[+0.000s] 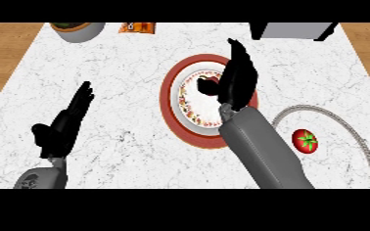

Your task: Pick the bell pepper from the placemat and place it in the plate

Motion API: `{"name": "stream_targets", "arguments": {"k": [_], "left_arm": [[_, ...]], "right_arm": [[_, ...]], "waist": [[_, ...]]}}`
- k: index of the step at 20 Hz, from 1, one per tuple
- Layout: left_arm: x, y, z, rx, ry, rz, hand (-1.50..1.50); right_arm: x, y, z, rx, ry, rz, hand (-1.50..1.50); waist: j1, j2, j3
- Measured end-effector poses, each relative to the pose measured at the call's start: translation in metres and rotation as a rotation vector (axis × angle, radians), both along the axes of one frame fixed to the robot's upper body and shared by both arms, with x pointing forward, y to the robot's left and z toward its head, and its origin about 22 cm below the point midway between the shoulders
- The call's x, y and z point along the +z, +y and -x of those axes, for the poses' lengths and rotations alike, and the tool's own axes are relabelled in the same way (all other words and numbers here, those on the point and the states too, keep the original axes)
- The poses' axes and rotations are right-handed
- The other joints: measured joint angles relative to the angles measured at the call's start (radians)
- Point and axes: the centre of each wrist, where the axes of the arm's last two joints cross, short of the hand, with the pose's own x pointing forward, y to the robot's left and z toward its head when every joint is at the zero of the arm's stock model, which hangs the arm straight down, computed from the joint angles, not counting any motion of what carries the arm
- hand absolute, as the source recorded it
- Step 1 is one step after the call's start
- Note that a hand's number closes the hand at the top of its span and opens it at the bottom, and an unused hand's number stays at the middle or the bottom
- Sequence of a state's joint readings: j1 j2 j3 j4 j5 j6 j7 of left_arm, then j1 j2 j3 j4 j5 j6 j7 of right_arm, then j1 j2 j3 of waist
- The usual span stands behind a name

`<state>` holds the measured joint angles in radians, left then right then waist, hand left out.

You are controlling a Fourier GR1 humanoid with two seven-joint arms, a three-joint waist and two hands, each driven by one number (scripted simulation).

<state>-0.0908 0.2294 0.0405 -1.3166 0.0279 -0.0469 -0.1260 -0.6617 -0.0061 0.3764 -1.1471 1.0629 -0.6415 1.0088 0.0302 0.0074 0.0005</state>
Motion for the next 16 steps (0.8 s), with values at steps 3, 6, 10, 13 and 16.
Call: {"name": "stream_targets", "arguments": {"k": [3,6,10,13,16], "left_arm": [[-0.002,0.005,0.003,0.004,0.001,0.000,0.00],[-0.002,0.005,0.003,0.015,0.005,0.001,0.00],[-0.001,0.011,0.004,0.030,0.006,-0.006,0.00],[-0.002,0.013,0.005,0.034,0.005,0.000,0.00],[-0.001,0.015,0.008,0.037,0.008,0.005,0.00]], "right_arm": [[-0.001,-0.004,0.000,-0.036,-0.079,-0.083,-1.50],[0.000,-0.011,0.006,-0.066,-0.165,-0.178,-1.50],[-0.002,-0.028,0.025,-0.090,-0.256,-0.317,-1.50],[-0.013,-0.042,0.051,-0.095,-0.304,-0.386,-1.50],[-0.023,-0.065,0.084,-0.092,-0.339,-0.414,-1.50]], "waist": [[-0.003,-0.002,0.000],[-0.015,-0.005,0.001],[-0.033,-0.008,0.001],[-0.039,-0.009,0.001],[-0.041,-0.010,0.001]]}}
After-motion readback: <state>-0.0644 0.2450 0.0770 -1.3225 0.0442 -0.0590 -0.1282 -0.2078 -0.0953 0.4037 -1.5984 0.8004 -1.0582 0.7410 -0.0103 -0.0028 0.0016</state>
